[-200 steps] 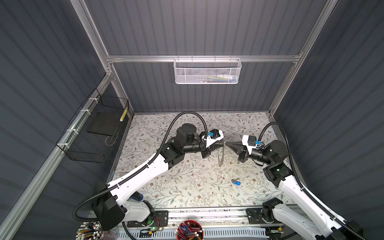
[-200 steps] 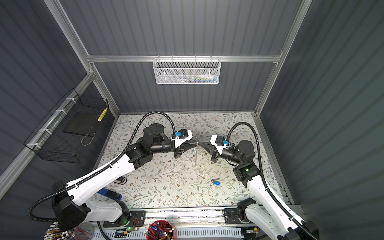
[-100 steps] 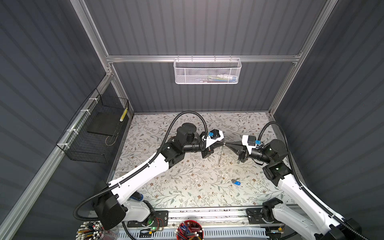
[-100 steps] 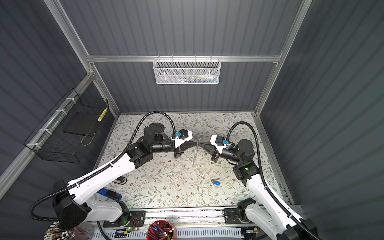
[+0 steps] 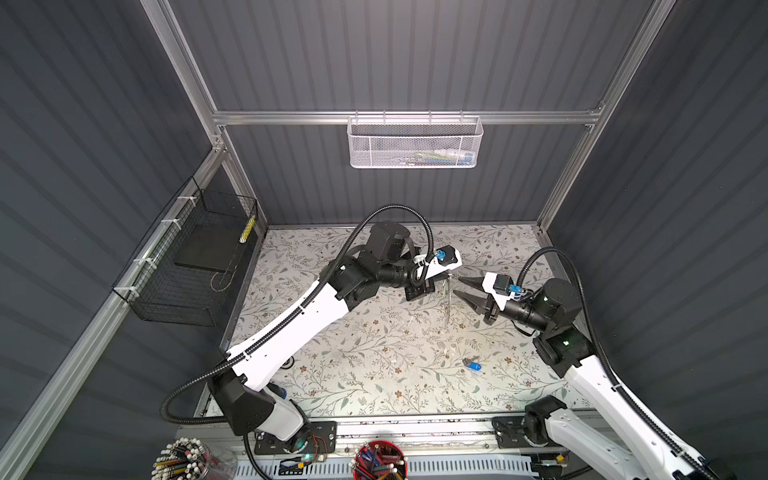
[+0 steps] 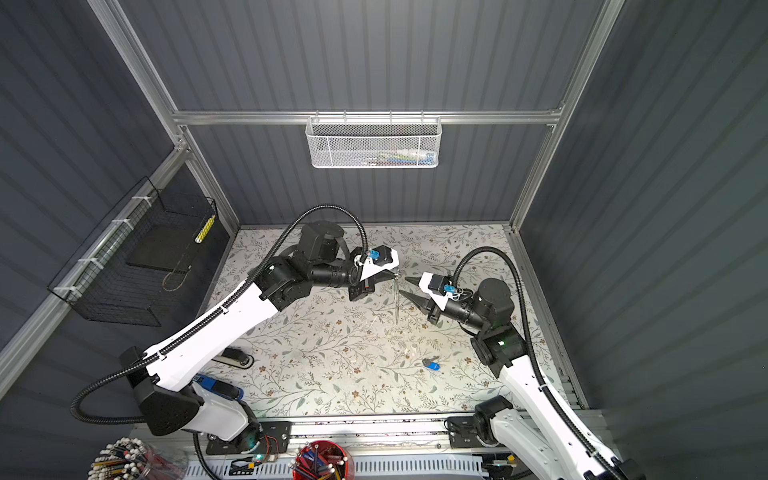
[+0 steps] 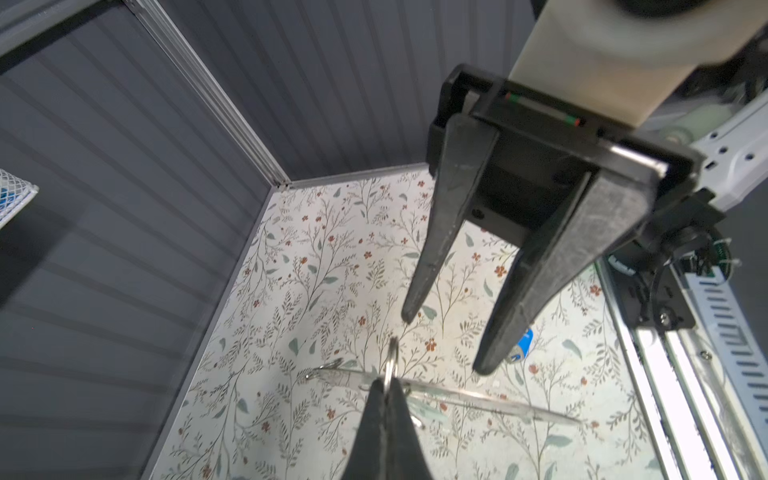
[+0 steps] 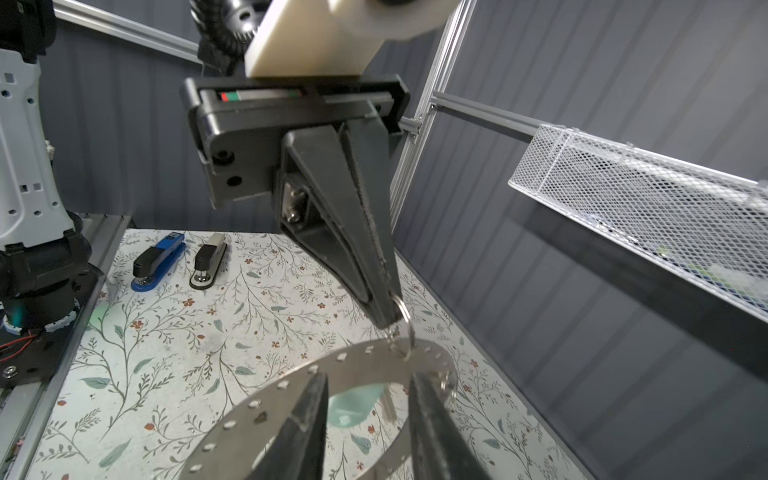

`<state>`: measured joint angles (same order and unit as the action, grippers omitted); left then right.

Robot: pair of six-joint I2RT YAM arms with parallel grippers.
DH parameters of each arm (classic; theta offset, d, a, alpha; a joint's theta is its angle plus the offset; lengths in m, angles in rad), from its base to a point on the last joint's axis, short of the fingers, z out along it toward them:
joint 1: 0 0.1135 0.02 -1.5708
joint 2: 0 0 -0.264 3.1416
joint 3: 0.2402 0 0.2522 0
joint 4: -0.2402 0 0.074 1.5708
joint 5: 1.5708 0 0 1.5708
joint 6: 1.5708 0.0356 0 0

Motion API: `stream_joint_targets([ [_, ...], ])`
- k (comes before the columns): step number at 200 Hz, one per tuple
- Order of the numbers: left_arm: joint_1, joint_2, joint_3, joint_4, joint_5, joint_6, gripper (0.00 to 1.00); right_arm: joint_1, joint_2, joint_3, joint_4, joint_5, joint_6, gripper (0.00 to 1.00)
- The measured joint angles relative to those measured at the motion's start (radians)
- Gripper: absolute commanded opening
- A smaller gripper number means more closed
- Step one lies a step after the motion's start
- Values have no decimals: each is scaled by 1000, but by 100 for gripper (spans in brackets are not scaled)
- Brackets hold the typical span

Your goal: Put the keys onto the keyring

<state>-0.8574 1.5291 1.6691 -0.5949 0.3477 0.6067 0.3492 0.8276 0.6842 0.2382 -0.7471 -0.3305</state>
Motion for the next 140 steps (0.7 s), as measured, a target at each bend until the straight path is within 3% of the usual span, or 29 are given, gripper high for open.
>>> stream_joint_targets([
  [61, -60, 100, 164, -246, -114, 118, 0, 0, 26, 3, -18, 13, 2, 24],
  [140, -76, 123, 246, -325, -136, 163, 0, 1, 41, 3, 0, -2, 35, 19],
])
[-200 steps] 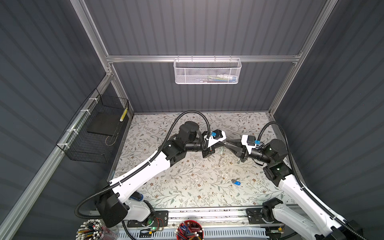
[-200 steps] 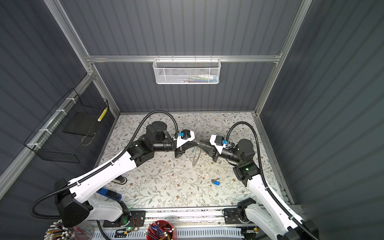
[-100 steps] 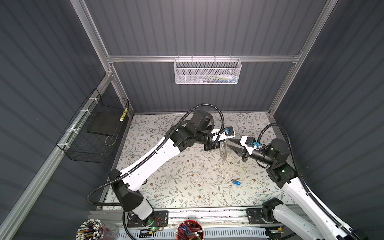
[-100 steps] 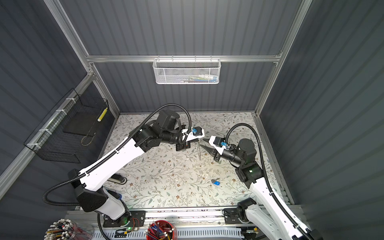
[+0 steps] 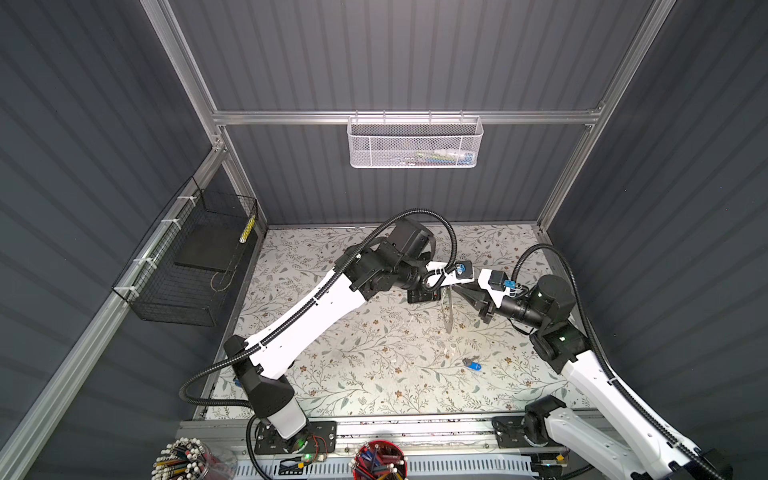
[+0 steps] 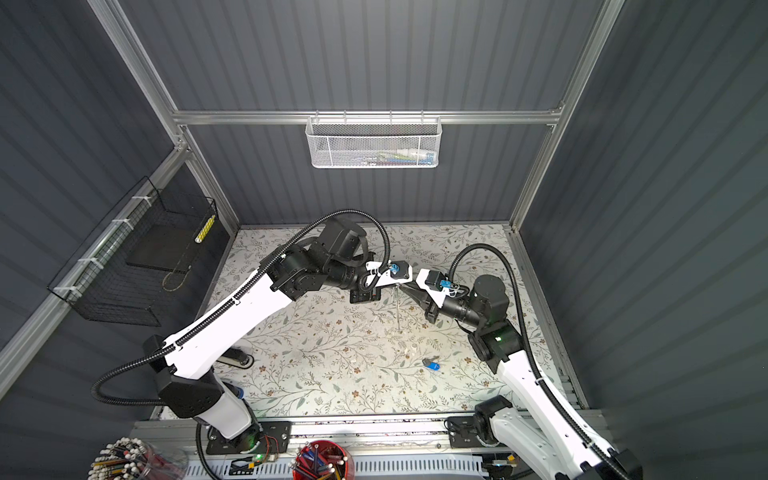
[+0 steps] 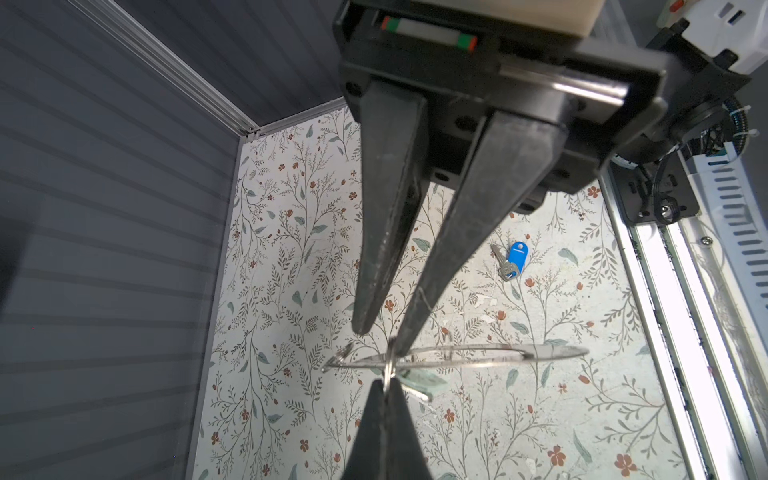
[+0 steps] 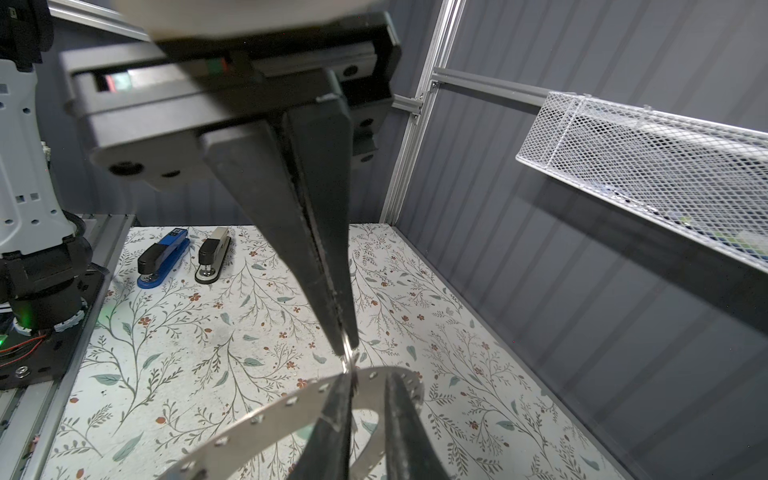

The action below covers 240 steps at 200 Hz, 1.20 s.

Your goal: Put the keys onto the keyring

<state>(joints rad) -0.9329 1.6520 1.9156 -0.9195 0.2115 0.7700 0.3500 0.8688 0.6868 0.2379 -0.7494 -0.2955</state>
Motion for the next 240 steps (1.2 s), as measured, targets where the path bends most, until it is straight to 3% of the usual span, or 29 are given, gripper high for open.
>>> stream_joint_targets([
  [42, -7, 19, 13, -11, -3, 9, 0, 0, 6, 0, 10, -11, 16, 21],
  [99, -8, 20, 23, -14, -15, 16, 0, 0, 15, 0, 24, -46, 28, 0],
  [120, -8, 21, 29, -23, -16, 17, 0, 0, 16, 0, 24, -55, 26, 0],
  [135, -8, 21, 24, -16, -20, 13, 25, 0, 16, 0, 25, -55, 26, 0],
  [141, -8, 17, 14, -2, -26, 11, 30, 0, 16, 0, 28, -55, 30, 0],
  [172, 48, -82, -193, 154, -10, -71, 47, 0, 16, -7, 64, -55, 59, 0],
  [206, 149, -242, -446, 368, 27, -206, 45, 0, 24, -21, 127, -56, 96, 0],
  [240, 154, -304, -581, 560, 147, -333, 46, 0, 43, -23, 171, -56, 123, 0],
])
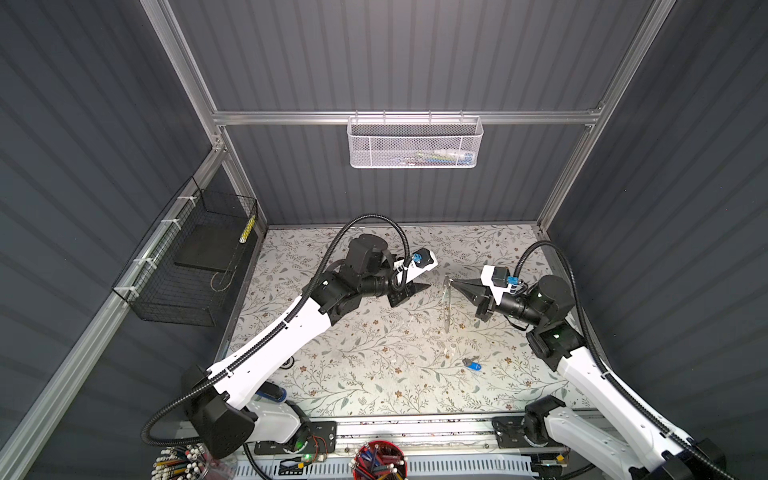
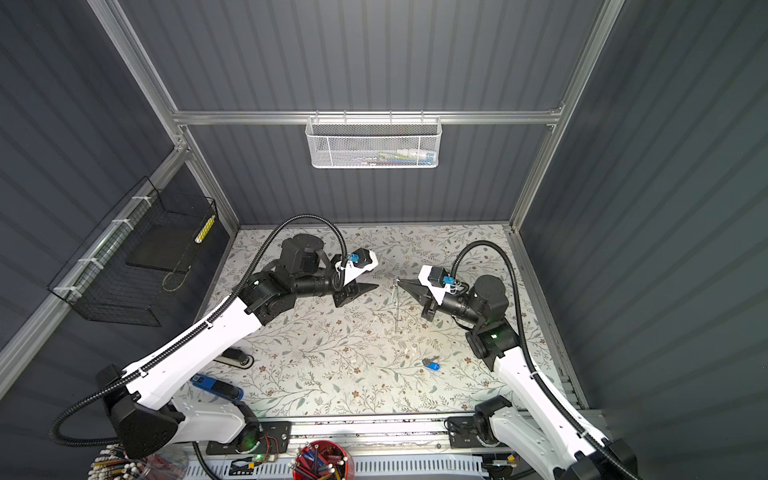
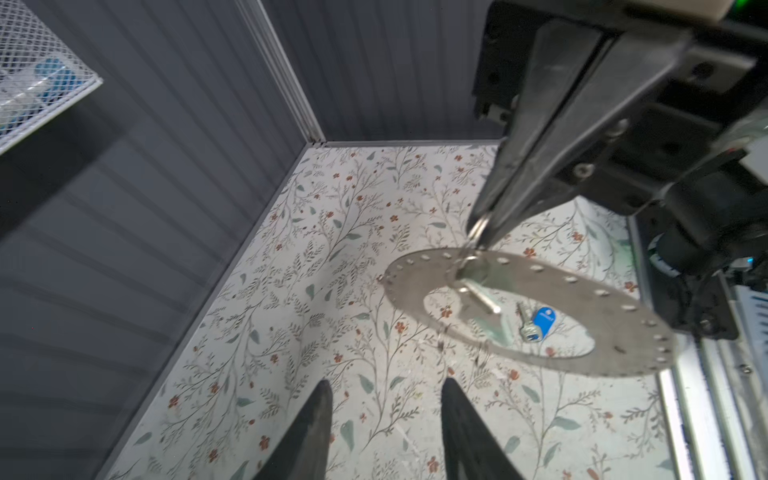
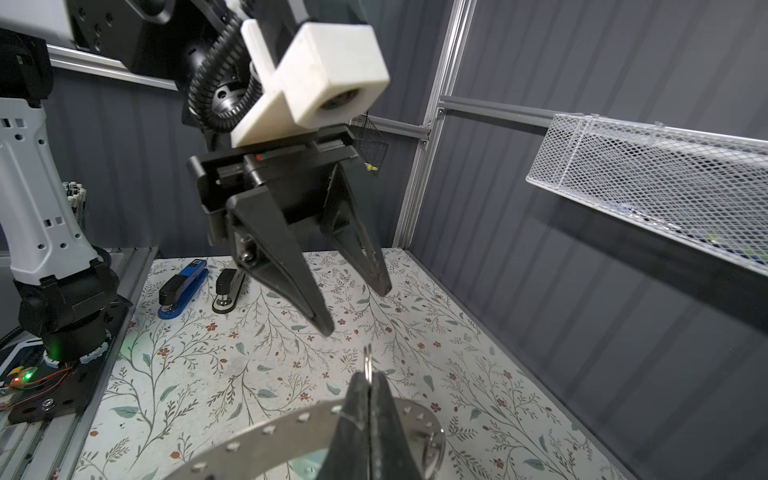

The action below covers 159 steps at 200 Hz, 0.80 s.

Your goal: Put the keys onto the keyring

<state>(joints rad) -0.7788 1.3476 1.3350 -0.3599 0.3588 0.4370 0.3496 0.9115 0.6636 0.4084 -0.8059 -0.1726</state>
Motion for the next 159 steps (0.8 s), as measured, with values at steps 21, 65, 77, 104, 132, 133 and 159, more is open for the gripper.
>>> stream_joint_targets([
  [21, -4, -1, -41, 53, 63, -55, 47, 0, 2, 0, 16, 1, 10, 0],
  [65, -4, 6, -85, 169, 167, -151, 46, 0, 11, -4, 70, 2, 42, 0],
  [77, -4, 15, -86, 196, 181, -170, 45, 0, 13, -4, 78, 2, 49, 0],
  [104, -4, 35, -90, 259, 213, -211, 41, 0, 13, -4, 90, 2, 60, 0],
  [132, -4, 57, -97, 299, 238, -241, 37, 0, 13, -5, 104, 3, 68, 0],
  [133, -4, 58, -97, 300, 238, -241, 36, 0, 13, -5, 105, 3, 68, 0],
  [159, -4, 72, -100, 304, 246, -253, 31, 0, 13, -5, 117, 6, 73, 0],
])
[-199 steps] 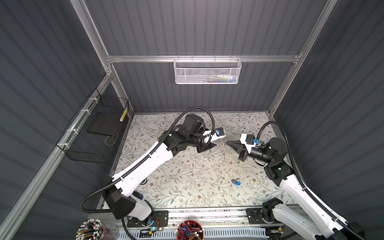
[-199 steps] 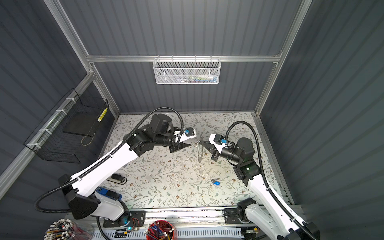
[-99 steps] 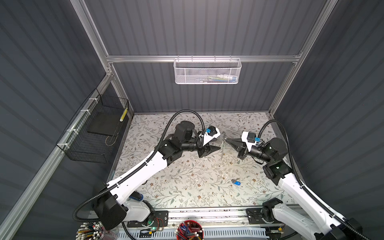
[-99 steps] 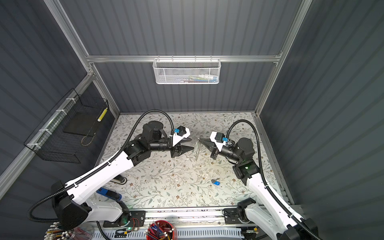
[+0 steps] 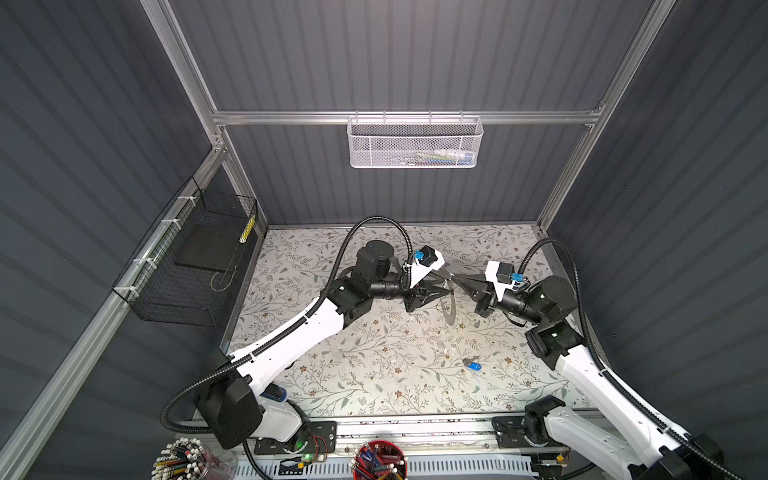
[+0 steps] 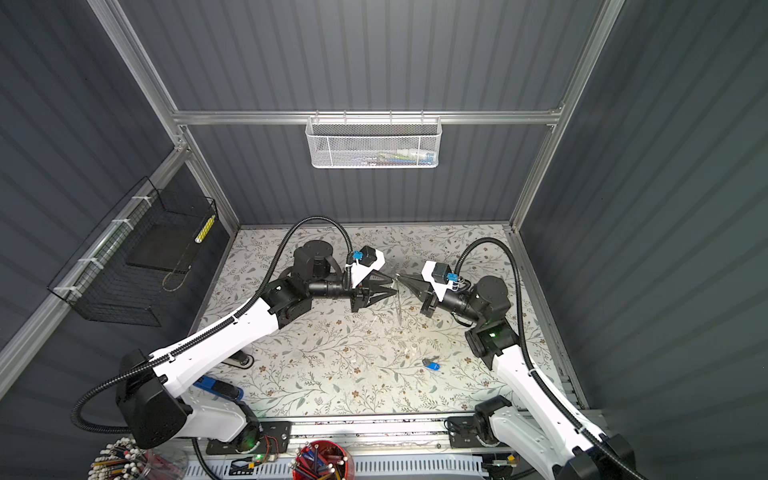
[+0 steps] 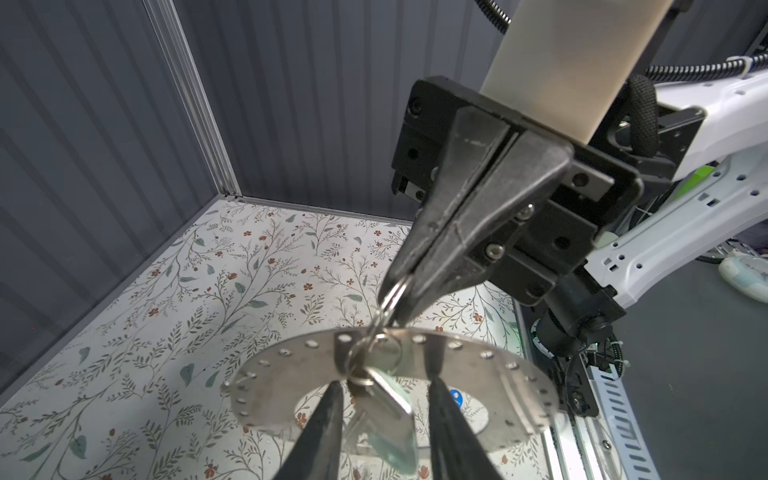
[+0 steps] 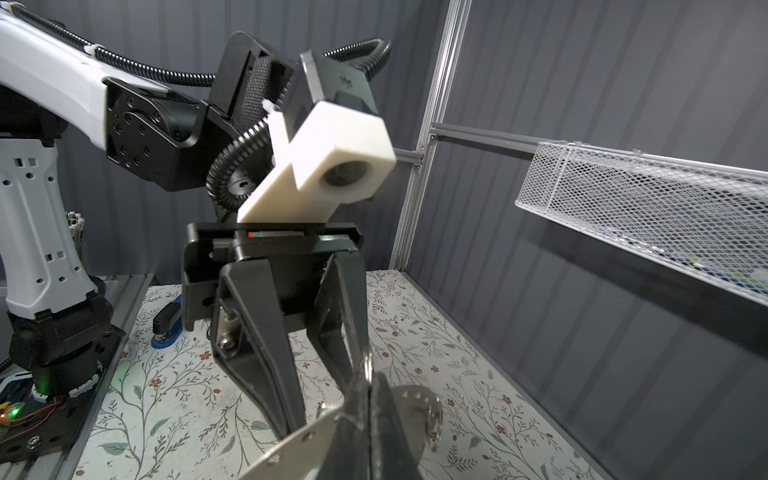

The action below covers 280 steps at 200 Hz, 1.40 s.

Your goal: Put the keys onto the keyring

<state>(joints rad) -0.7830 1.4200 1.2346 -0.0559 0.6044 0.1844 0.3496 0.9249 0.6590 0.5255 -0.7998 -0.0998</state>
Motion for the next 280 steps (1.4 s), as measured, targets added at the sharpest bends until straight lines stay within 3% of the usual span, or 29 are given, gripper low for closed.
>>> stream_joint_targets([
  [79, 0, 17, 0, 18, 11, -5, 0, 0, 0, -1, 18, 7, 14, 0],
  [141, 1, 32, 2, 42, 42, -6, 0, 0, 6, -3, 29, 6, 18, 0],
  [166, 0, 34, 2, 48, 47, -13, 25, 0, 6, -3, 33, 6, 21, 0],
  [196, -2, 40, 2, 66, 48, -21, 31, 0, 6, -3, 40, 7, 24, 0],
  [222, -3, 42, 2, 83, 47, -30, 27, 0, 6, -3, 48, 7, 26, 0],
  [280, -5, 43, 1, 87, 39, -17, 2, -2, 6, -5, 50, 6, 32, 0],
])
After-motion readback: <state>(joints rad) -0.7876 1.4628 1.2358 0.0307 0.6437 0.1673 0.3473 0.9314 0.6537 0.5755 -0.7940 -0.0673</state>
